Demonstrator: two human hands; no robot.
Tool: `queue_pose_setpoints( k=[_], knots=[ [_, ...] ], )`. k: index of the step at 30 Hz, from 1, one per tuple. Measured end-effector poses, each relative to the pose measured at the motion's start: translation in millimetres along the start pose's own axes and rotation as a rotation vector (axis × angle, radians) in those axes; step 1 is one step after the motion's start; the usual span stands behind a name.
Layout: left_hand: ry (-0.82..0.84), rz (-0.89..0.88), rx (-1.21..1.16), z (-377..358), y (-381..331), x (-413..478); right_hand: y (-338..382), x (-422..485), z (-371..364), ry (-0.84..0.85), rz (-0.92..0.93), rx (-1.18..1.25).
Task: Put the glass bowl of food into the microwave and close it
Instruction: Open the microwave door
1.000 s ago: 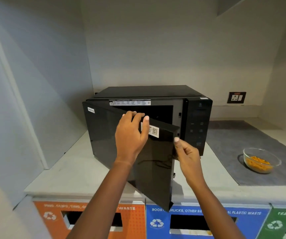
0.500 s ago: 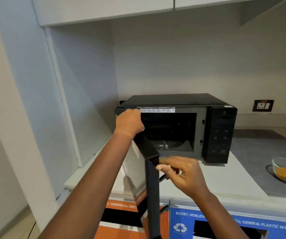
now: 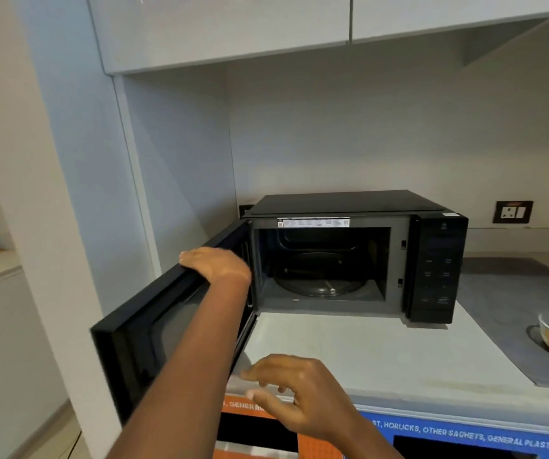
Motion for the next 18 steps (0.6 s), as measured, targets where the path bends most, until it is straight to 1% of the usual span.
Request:
queue_pose_setpoints(
  k=[2,5,8,11,14,16,18],
  knots=[
    [-0.145,0.08,-0.008,-4,-4,-1,-15,-5,1,0.011,-0.069,-0.013],
    [-0.288,0.102,-0.006,-9,-15,-6,-36,-14,6,0.032,-0.162,-0.036],
    [-0.358,0.116,-0.049,-12,-24,-8,-56,-28,16,0.038,-0.257,-0.039],
    [-0.369,0.147,-0.144,-12,-22,-6,-75,-47,34,0.013,-0.36,-0.022],
    [-0.401,0.178,-0.337,-10,-23,-6,-95,-69,60,-0.022,-0.452,-0.021],
    [-0.499,0.124,-0.565,-3,-39,-8,-115,-85,84,-0.074,-0.517,-0.042],
    [-0.624,0.031,-0.728,7,-71,-16,-134,-101,116,-0.155,-0.553,-0.091]
  ],
)
Point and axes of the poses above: each hand's wrist, its own x-axis towards the middle knuckle, its own z-axis out of the back of the hand, y = z × x, the point moved 7 cm from there along x, towards the middle knuckle, and after that the axes turned 15 degrees about x, right-handed, at the moved point
